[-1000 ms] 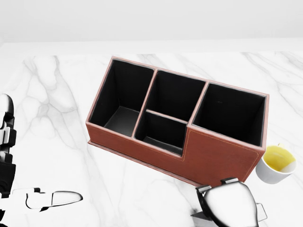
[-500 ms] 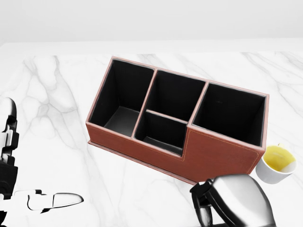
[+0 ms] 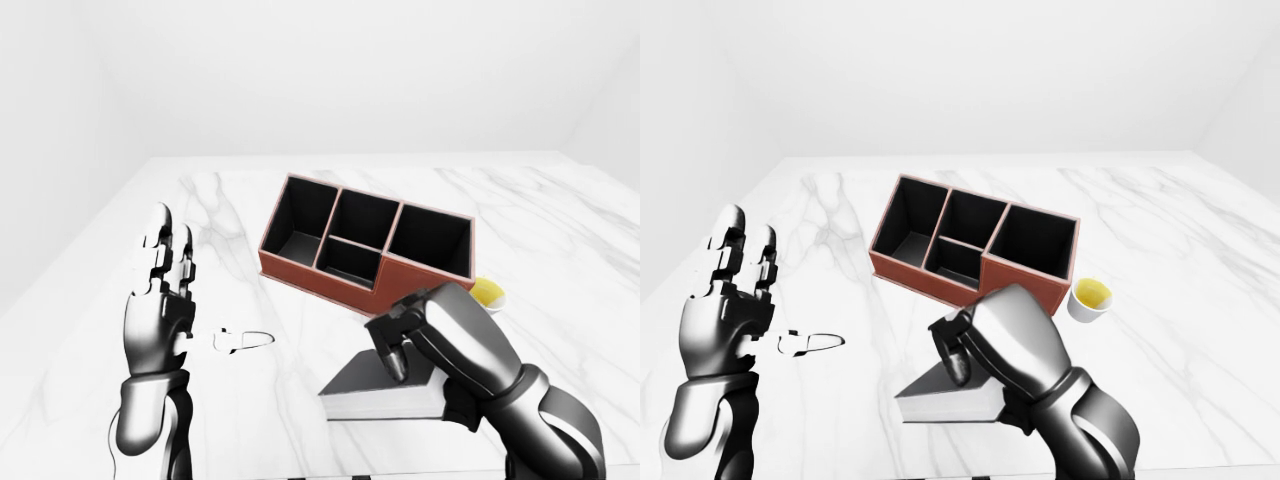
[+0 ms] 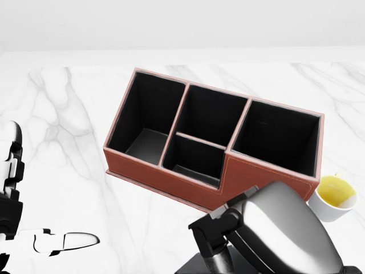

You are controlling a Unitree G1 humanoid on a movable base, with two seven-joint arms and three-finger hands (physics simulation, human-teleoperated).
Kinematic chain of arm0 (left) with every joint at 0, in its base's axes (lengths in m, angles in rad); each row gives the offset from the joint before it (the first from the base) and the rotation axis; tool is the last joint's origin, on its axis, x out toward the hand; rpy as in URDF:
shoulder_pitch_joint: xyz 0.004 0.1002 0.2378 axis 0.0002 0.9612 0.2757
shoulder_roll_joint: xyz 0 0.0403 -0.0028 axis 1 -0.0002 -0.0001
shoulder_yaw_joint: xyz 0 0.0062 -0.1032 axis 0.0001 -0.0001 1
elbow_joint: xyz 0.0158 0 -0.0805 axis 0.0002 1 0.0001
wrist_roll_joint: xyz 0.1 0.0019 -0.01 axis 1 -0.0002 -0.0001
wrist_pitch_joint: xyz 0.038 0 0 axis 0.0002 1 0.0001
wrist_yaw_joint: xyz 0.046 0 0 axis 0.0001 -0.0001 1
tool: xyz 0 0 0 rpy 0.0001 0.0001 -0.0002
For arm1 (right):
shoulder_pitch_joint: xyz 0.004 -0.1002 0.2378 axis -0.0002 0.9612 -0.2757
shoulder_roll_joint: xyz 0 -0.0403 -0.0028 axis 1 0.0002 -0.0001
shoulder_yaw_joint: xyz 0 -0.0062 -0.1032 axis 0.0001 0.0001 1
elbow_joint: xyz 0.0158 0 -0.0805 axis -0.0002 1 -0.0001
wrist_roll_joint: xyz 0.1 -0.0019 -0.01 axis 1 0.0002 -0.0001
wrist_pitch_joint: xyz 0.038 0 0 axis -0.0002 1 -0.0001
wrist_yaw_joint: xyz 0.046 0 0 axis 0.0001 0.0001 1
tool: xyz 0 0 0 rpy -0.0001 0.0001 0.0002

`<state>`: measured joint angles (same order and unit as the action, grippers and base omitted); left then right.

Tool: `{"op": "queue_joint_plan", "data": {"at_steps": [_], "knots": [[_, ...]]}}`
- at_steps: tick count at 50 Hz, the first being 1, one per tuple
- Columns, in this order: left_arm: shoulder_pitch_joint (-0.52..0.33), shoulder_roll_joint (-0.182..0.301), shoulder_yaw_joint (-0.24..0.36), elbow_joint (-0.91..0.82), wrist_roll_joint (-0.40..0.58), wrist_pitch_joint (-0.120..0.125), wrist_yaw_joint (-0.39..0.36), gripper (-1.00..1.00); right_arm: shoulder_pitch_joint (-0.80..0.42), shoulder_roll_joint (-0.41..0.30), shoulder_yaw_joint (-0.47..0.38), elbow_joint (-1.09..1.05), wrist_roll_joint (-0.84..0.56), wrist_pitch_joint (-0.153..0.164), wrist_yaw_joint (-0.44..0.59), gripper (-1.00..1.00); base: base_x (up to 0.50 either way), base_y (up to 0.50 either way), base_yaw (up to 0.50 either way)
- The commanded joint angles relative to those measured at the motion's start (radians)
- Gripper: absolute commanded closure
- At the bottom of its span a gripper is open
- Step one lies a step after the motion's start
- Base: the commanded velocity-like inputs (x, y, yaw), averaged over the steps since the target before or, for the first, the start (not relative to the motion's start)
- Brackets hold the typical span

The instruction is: Pick up the book and place it in the right compartment of the caddy.

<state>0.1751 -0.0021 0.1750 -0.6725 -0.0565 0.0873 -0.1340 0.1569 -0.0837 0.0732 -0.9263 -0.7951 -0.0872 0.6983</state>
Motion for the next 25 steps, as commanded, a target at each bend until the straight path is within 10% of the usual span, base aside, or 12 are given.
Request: {"op": "queue_joint_plan", "data": {"at_steps": [1, 25], "knots": [[-0.002, 0.001, 0.006, 0.001, -0.006, 0.0, -0.004, -1.0, -0.106, 0.012, 0.016, -0.109, 0.064, 0.0, 0.0, 1.0, 0.0, 0.0, 0.0], [0.009, -0.003, 0.023, -0.007, -0.015, 0.0, -0.018, -1.0, -0.414, 0.157, -0.038, -0.121, 0.119, 0.0, 0.0, 1.0, 0.0, 0.0, 0.0]]}}
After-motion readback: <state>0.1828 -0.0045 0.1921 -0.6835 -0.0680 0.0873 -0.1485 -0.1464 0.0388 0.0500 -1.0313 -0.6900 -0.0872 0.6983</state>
